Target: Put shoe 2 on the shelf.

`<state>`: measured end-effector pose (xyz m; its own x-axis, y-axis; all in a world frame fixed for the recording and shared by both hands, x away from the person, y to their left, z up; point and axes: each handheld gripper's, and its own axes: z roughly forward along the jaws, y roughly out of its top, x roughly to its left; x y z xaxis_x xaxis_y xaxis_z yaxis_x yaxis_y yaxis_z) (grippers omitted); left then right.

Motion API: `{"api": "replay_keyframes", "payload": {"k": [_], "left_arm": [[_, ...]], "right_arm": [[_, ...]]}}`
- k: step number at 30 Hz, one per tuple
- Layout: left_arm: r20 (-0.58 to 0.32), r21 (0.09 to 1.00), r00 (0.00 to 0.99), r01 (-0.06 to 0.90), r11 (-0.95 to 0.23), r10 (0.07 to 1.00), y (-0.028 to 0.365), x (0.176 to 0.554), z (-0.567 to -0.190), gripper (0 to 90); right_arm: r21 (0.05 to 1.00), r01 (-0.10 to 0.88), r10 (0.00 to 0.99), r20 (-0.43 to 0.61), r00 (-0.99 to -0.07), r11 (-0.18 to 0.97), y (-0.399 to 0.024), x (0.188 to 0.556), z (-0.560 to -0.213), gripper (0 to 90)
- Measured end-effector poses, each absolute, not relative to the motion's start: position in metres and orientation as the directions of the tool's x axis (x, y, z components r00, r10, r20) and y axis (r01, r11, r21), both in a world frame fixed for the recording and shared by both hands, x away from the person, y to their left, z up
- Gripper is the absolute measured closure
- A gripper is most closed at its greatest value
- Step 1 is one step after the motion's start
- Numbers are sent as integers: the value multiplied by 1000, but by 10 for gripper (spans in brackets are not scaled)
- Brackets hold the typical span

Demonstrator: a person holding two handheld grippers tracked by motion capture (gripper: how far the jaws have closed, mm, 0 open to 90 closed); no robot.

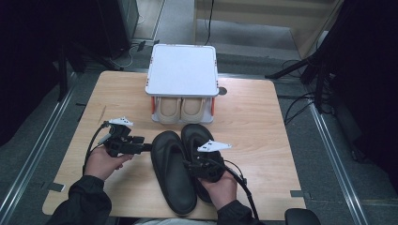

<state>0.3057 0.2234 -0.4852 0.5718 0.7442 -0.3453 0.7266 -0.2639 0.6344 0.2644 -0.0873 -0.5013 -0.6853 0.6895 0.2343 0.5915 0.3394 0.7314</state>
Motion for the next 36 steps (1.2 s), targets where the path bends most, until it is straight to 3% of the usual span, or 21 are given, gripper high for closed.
{"api": "replay_keyframes", "payload": {"k": [6, 16, 18, 23, 28, 33, 36], "left_arm": [[-346, 636, 570, 726, -260, 745, 224, 306, -485, 425], [-345, 631, 571, 729, -266, 745, 223, 306, -486, 426], [-347, 632, 570, 729, -263, 745, 223, 306, -486, 426], [-346, 630, 570, 730, -266, 746, 223, 306, -486, 426], [-344, 631, 573, 728, -268, 744, 223, 306, -486, 426], [-340, 640, 568, 724, -258, 750, 225, 307, -485, 427], [-341, 638, 569, 725, -261, 748, 225, 307, -485, 427]], "right_arm": [[705, 634, 700, 277, -659, 318, -91, 263, -504, 480], [700, 623, 719, 225, -658, 350, -77, 269, -515, 479], [686, 646, 718, 259, -646, 334, -77, 271, -517, 492], [709, 611, 731, 199, -653, 353, -71, 267, -519, 513], [699, 634, 738, 228, -635, 330, -73, 269, -519, 531], [700, 642, 760, 221, -611, 313, -71, 266, -518, 584], [682, 672, 779, 242, -578, 286, -71, 266, -517, 672]]}}
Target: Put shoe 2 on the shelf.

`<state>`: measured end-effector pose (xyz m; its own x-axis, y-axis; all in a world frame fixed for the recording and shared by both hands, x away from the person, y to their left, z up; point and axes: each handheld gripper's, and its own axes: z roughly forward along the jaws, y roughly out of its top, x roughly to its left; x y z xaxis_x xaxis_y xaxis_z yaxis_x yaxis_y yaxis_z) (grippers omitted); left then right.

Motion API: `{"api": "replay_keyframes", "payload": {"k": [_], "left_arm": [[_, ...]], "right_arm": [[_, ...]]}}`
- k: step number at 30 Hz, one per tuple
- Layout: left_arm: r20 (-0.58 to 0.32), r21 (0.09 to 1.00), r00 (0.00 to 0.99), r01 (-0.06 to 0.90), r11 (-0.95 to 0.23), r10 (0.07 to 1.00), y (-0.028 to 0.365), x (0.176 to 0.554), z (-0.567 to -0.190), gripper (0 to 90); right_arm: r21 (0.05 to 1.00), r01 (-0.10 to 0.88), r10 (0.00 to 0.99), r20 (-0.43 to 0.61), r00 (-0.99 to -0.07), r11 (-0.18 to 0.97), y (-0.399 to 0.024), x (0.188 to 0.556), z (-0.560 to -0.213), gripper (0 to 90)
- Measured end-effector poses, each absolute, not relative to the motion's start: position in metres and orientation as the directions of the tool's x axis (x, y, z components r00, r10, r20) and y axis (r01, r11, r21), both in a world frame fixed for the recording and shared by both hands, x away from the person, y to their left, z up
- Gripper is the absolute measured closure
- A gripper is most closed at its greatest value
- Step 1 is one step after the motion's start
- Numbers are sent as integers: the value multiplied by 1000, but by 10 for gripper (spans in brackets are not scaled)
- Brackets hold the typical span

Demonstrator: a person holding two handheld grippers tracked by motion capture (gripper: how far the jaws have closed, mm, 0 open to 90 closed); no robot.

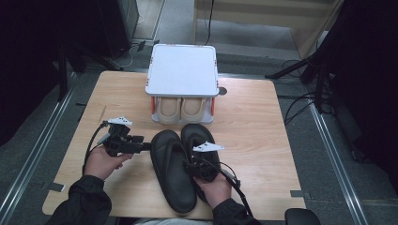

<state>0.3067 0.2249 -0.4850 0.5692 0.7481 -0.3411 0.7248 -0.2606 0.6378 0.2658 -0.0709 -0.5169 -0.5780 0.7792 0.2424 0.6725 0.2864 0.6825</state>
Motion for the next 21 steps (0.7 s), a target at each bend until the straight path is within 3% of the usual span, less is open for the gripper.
{"api": "replay_keyframes", "payload": {"k": [14, 21], "left_arm": [[-343, 648, 566, 720, -248, 749, 226, 306, -484, 430], [-345, 650, 554, 723, -234, 758, 230, 308, -483, 425]], "right_arm": [[650, 715, 800, 272, -535, 257, -80, 269, -513, 762], [632, 711, 764, 280, -581, 308, -87, 270, -511, 762]]}}
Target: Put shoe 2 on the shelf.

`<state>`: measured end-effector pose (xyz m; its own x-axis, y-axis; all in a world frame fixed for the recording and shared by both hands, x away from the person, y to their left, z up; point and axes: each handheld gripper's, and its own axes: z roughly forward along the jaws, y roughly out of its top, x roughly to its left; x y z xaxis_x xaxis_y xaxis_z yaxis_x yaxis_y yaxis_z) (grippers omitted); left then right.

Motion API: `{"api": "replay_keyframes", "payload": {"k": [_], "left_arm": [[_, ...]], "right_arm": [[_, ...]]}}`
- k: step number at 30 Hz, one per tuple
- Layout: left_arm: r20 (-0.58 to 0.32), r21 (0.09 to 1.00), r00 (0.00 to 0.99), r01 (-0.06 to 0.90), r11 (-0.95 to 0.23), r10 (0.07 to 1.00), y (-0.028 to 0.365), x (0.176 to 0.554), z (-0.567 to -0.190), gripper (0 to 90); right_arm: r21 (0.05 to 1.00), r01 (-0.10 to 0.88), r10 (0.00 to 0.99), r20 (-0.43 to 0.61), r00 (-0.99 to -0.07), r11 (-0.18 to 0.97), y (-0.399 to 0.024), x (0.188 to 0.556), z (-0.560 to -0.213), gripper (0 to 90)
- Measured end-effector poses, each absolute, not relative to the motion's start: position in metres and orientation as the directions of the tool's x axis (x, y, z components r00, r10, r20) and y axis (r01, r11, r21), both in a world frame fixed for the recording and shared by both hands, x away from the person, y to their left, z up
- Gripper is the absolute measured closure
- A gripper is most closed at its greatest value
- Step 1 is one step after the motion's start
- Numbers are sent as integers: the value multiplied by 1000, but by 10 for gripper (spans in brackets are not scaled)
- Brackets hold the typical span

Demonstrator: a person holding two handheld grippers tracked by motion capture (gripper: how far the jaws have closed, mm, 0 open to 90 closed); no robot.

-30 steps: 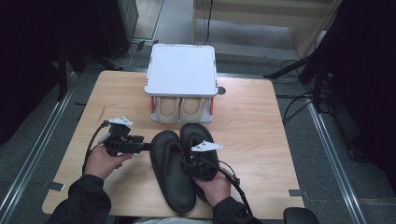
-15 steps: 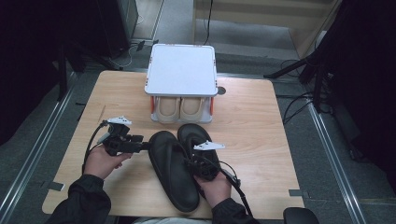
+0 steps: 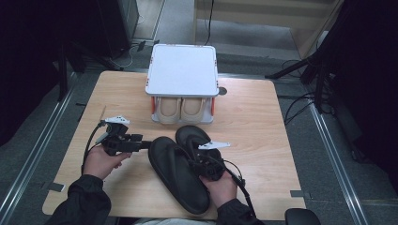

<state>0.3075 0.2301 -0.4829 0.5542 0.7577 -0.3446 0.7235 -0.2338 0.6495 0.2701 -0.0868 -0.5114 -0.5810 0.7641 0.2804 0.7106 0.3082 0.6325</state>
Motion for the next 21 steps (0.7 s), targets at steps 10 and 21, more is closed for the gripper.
{"api": "replay_keyframes", "payload": {"k": [10, 21], "left_arm": [[-330, 652, 531, 726, -218, 781, 242, 309, -483, 415], [-343, 656, 499, 734, -178, 796, 256, 309, -483, 407]], "right_arm": [[619, 625, 622, 266, -736, 475, -98, 275, -502, 763], [617, 464, 409, 240, -880, 636, -98, 295, -486, 764]]}}
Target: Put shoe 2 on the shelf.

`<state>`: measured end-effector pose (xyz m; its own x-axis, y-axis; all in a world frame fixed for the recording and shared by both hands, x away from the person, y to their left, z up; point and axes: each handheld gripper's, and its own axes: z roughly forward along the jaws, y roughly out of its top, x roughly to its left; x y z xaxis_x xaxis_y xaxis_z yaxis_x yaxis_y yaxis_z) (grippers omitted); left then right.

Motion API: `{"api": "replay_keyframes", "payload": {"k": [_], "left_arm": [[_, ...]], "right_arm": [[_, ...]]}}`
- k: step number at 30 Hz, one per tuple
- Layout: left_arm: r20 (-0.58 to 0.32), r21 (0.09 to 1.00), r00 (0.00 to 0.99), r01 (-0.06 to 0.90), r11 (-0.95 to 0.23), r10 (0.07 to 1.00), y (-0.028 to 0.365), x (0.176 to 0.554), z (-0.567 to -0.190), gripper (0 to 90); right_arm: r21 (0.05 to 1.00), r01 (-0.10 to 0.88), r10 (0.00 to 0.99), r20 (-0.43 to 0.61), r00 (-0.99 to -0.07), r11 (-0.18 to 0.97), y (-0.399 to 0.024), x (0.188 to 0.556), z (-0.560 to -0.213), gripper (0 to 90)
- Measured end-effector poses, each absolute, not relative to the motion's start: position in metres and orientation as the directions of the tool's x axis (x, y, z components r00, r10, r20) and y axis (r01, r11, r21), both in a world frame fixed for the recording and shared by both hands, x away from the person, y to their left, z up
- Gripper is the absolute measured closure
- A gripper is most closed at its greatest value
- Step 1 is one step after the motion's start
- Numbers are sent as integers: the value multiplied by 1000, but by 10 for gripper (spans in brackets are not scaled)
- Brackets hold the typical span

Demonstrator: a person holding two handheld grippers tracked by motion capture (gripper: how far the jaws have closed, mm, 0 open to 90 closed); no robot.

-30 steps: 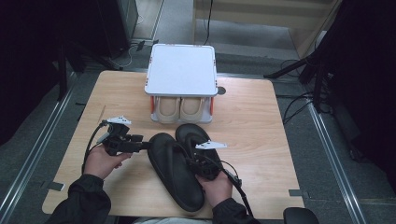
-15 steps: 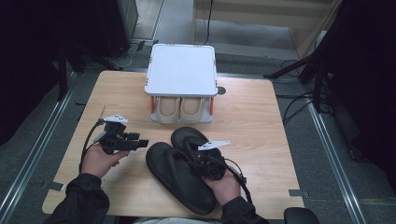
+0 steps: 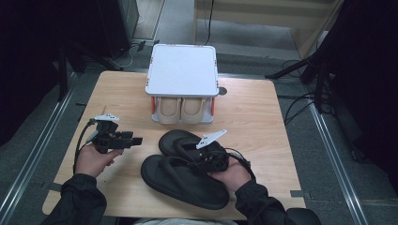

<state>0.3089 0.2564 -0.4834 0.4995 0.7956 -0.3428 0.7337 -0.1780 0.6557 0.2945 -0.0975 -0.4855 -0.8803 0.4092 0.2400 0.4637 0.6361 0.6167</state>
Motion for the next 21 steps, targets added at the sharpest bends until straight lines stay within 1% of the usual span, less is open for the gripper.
{"api": "replay_keyframes", "payload": {"k": [8, 11, 19, 21], "left_arm": [[-338, 658, 487, 734, -168, 805, 262, 302, -484, 403], [-340, 656, 476, 738, -158, 811, 265, 298, -484, 401], [-341, 656, 446, 744, -130, 828, 275, 287, -485, 400], [-346, 655, 440, 746, -123, 829, 277, 285, -486, 398]], "right_arm": [[597, 381, 272, 267, -924, 706, -96, 315, -481, 762], [613, 340, 212, 275, -938, 713, -95, 322, -481, 762], [616, 317, 191, 263, -946, 721, -85, 335, -471, 762], [621, 315, 173, 279, -945, 718, -83, 342, -466, 762]]}}
